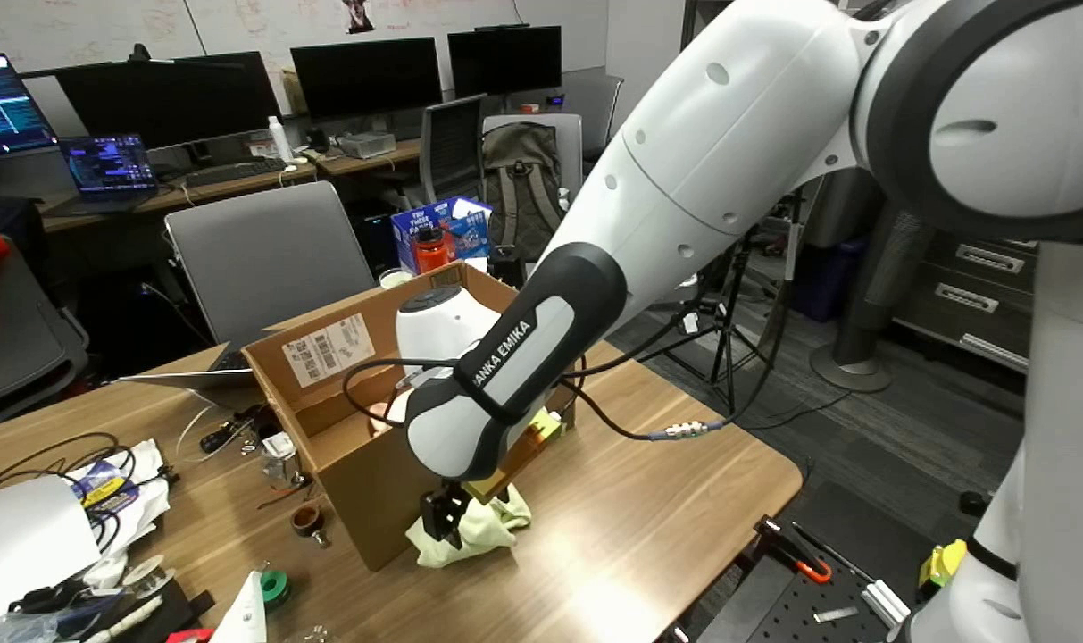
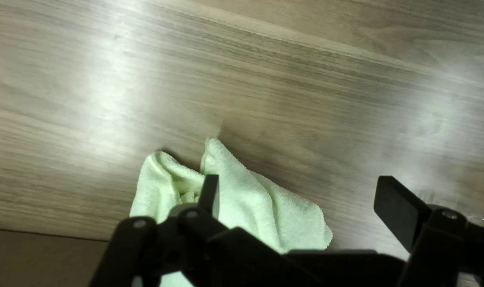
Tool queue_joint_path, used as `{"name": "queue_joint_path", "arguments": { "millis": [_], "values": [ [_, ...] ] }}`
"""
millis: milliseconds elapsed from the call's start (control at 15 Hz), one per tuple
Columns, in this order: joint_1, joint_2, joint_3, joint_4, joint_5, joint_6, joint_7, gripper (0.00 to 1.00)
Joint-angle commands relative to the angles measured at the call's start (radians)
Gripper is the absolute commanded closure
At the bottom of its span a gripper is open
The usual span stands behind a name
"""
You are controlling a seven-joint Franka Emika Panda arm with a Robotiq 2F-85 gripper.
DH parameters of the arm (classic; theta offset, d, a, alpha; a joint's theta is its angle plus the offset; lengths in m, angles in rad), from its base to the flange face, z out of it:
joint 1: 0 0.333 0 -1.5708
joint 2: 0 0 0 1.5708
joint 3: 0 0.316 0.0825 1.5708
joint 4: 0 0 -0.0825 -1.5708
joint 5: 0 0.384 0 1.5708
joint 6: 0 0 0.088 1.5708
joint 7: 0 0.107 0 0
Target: Put the yellow towel, the pink and peach shirt in the box and the green towel respectively
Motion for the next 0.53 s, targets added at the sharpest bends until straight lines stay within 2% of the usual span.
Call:
{"name": "queue_joint_path", "arguments": {
  "millis": [0,467],
  "values": [
    [0.015,0.0,-0.015,-0.016,-0.01,0.054,0.013,0.0],
    [0.027,0.009,-0.028,-0.044,-0.019,0.122,0.034,0.0]
  ]
}}
